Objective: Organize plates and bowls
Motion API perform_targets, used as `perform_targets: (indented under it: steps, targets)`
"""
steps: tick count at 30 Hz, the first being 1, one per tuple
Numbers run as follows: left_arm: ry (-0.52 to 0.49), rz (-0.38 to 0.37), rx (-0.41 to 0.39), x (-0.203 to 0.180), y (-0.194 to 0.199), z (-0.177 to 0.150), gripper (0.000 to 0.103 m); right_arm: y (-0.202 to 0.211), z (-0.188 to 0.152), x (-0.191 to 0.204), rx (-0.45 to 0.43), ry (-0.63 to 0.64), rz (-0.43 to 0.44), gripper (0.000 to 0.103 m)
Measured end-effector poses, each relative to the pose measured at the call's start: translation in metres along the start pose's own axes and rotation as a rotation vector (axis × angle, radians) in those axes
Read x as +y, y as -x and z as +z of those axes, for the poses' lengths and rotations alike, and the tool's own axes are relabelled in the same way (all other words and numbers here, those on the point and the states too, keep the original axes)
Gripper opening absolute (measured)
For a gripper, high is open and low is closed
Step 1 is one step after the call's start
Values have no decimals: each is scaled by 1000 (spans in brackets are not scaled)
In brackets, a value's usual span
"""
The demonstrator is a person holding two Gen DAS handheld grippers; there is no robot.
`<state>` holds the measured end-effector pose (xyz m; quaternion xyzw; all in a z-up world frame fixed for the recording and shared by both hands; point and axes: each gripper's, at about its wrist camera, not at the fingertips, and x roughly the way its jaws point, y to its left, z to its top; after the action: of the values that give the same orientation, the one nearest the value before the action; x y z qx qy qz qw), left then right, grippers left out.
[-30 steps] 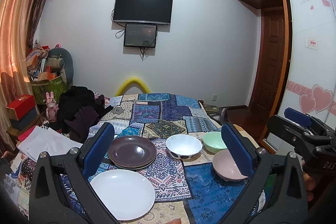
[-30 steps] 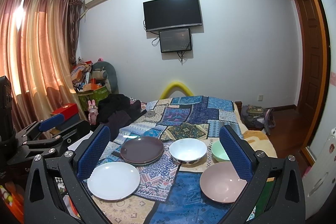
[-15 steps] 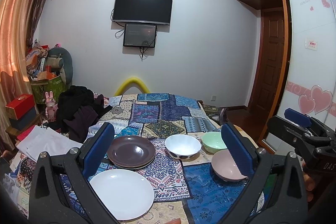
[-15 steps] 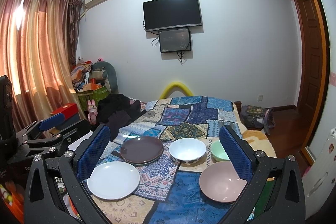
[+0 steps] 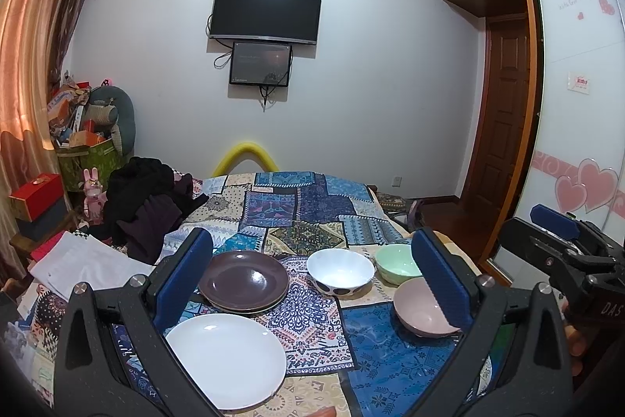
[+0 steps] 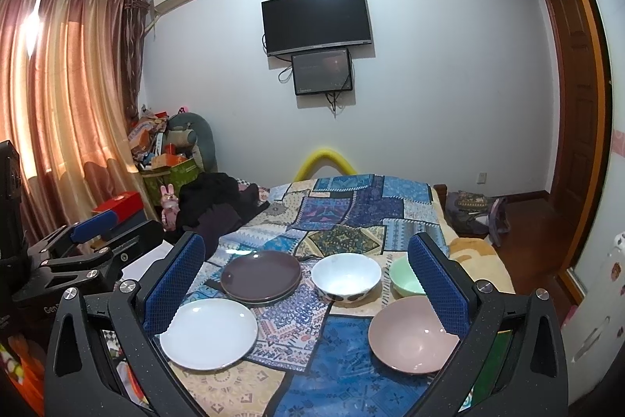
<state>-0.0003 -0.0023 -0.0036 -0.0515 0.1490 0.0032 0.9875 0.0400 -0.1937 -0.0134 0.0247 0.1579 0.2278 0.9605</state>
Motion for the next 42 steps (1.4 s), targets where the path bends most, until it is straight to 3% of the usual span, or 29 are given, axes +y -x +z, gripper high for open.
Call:
perform_targets:
  steps: [27,34,42]
  targets:
    - [17,-10,25,9,-15,-5,103,-13,-7,-1,24,-20,3,103]
    - [29,13,57,34,-36,-12,103,-44,-18,-1,93,-33,16,103]
    - [37,91,154,85,-85,-27,103,-97,-32,9,198,-9,68,103]
